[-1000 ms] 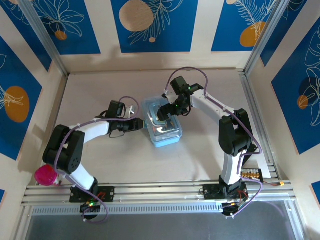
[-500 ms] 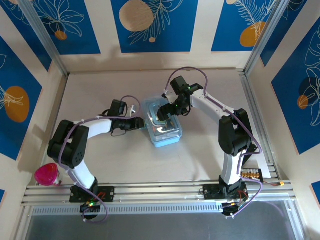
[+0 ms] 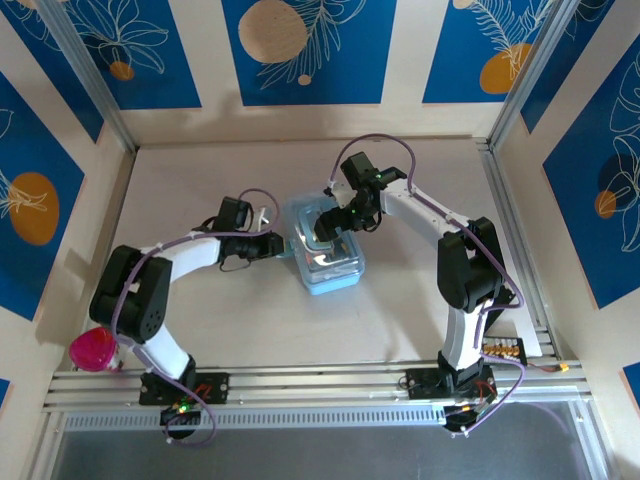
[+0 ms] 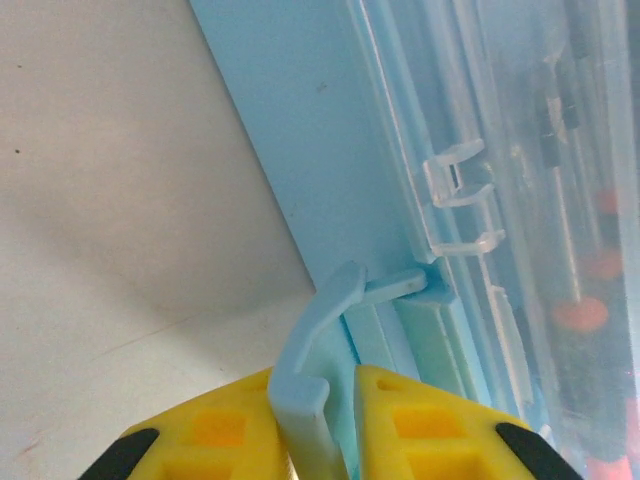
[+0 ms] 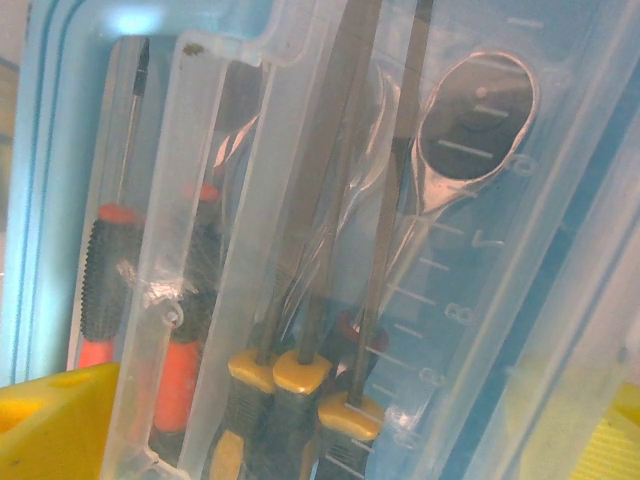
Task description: Pack the tool kit
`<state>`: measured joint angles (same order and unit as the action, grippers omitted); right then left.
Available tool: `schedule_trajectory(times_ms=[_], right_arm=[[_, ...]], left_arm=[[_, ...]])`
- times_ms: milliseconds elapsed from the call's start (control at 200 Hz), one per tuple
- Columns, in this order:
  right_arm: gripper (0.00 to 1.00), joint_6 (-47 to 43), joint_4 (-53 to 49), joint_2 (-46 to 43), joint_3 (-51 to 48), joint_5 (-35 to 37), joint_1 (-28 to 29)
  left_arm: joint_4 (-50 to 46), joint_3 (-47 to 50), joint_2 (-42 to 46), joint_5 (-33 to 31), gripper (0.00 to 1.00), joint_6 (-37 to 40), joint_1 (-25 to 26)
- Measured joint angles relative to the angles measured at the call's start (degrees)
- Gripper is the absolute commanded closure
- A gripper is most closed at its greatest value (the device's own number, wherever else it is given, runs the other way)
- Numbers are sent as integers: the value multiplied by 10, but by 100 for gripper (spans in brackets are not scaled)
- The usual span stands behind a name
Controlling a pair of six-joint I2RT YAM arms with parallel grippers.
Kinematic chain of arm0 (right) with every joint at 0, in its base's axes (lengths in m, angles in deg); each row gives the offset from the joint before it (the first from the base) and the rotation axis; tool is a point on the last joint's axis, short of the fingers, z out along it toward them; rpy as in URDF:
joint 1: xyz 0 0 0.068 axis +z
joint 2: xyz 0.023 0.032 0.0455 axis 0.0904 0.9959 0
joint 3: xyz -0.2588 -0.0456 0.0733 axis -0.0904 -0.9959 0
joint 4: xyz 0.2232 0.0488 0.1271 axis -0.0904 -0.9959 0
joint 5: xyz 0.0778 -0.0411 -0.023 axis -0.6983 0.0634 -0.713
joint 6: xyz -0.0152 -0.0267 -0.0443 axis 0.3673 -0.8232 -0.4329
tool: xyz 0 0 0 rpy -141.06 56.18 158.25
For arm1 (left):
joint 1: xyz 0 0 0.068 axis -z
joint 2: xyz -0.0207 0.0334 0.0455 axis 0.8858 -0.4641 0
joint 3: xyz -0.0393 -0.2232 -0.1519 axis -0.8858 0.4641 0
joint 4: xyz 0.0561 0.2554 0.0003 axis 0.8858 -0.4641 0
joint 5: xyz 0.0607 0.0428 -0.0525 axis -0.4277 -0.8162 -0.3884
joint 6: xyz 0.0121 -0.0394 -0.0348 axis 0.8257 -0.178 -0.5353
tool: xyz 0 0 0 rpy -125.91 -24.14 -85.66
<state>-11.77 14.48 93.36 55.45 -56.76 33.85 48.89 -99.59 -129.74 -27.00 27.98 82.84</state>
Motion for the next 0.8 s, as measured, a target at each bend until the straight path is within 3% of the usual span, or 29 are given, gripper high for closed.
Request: schedule_trajectory(times_ms=[120, 335, 800], right_arm=[[7, 0, 0, 0, 0, 0, 0], [7, 0, 0, 0, 0, 0, 0], [7, 0, 0, 0, 0, 0, 0]], left_arm=[[-5, 0, 7, -1, 66, 4, 0], [-6, 0, 8, 5, 59, 10, 0], [11, 5, 59, 12, 56, 10, 0]])
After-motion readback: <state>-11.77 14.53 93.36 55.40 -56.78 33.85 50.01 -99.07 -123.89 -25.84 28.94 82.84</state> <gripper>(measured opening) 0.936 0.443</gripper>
